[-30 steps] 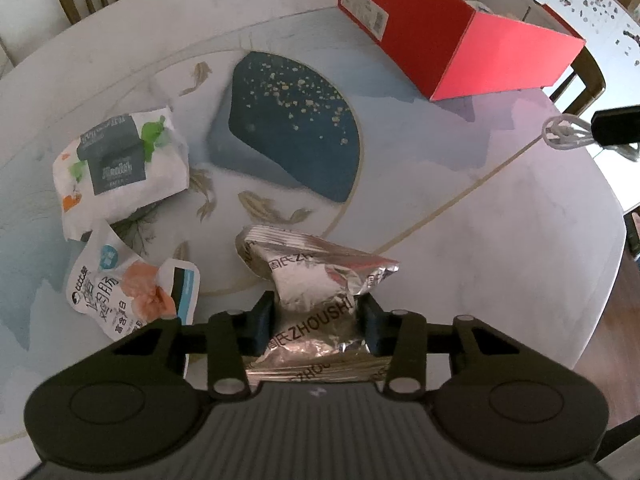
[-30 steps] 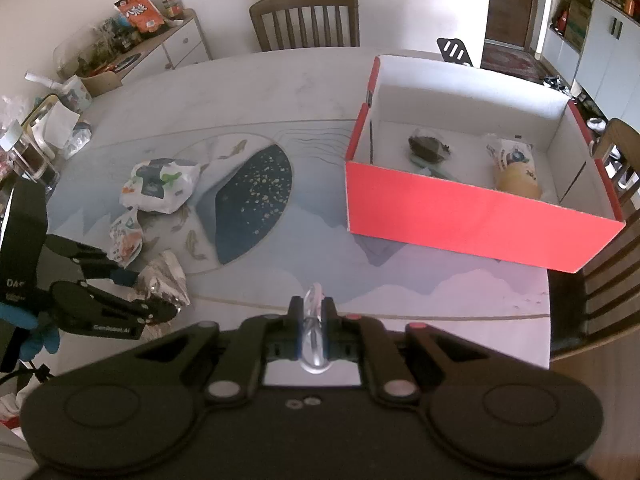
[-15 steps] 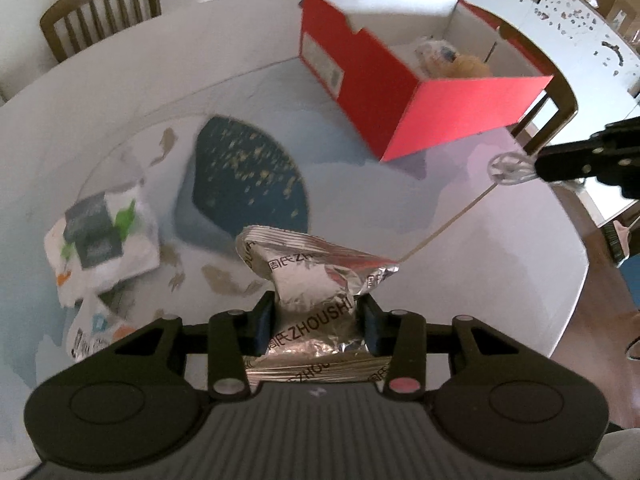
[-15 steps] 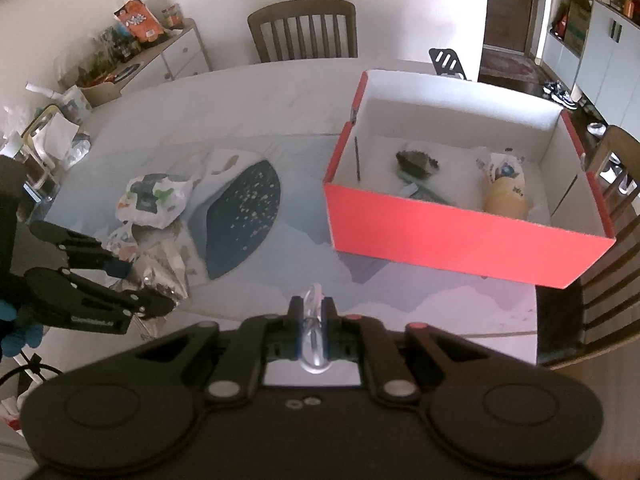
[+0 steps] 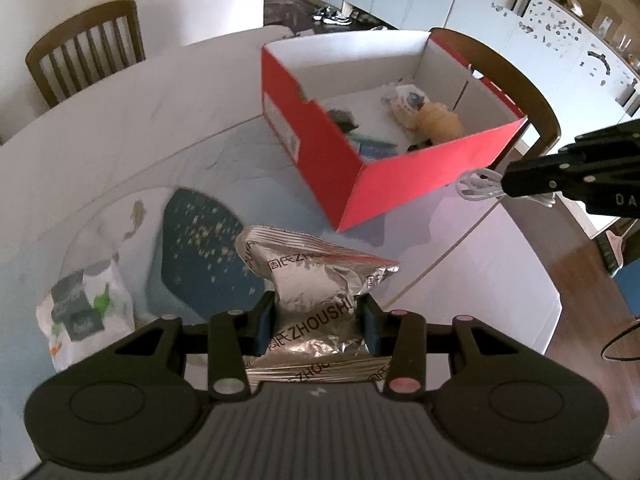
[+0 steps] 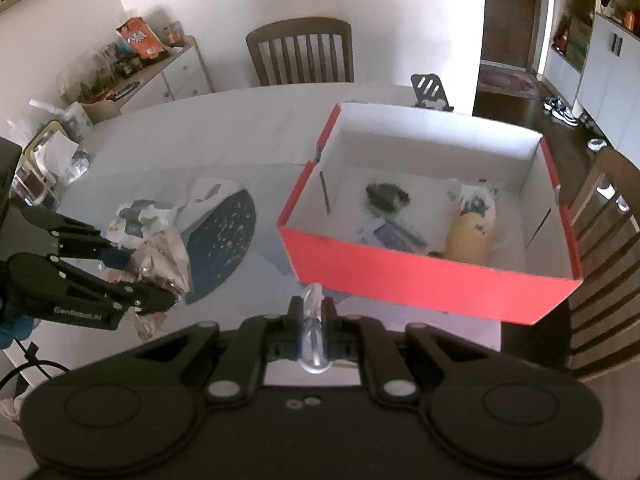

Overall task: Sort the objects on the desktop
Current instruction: 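Carry the silver bag and white cable toward the red shoebox with both grippers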

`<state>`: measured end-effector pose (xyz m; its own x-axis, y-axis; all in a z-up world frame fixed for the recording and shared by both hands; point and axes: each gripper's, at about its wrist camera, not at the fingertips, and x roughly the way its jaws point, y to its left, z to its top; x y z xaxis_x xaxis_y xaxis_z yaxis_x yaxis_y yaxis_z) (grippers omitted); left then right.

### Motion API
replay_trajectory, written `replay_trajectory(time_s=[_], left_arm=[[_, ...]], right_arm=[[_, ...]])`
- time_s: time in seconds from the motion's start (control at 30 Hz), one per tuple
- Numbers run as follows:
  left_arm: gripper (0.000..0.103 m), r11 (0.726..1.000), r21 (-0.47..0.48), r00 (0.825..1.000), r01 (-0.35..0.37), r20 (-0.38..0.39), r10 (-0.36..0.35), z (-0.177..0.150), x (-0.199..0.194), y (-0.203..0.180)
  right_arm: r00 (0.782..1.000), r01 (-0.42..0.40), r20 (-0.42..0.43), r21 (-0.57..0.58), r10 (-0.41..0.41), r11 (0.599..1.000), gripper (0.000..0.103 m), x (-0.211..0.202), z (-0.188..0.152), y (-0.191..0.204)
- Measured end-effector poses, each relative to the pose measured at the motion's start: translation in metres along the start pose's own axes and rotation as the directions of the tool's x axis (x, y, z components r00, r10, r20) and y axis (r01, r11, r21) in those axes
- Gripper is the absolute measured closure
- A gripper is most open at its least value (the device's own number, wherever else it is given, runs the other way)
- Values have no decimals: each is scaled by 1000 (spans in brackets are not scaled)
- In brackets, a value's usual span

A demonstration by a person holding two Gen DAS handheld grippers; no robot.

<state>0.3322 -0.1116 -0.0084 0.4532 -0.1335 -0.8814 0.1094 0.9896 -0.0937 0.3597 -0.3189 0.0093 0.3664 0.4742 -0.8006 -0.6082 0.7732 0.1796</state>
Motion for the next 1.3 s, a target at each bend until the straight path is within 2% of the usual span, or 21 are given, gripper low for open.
replay_trajectory(time_s=[0.5, 0.8, 1.13, 1.3], left_arm=[[61, 999, 48, 999, -14, 44, 11, 52, 0, -33], [61, 995, 101, 998, -12, 55, 6, 89, 12, -51], [61, 993, 117, 1000, 15, 3, -15, 135, 51, -67], [61, 989, 150, 1000, -3, -30, 8, 149, 77, -74]], right_arm=[[998, 7, 67, -33, -5, 999, 96, -16, 30, -45], [996, 23, 86, -29, -20, 999, 96, -12, 41, -69], [997, 31, 69, -16, -29, 999, 96, 7, 52, -86], [998, 29, 56, -22, -27, 999, 96, 21, 58, -89]])
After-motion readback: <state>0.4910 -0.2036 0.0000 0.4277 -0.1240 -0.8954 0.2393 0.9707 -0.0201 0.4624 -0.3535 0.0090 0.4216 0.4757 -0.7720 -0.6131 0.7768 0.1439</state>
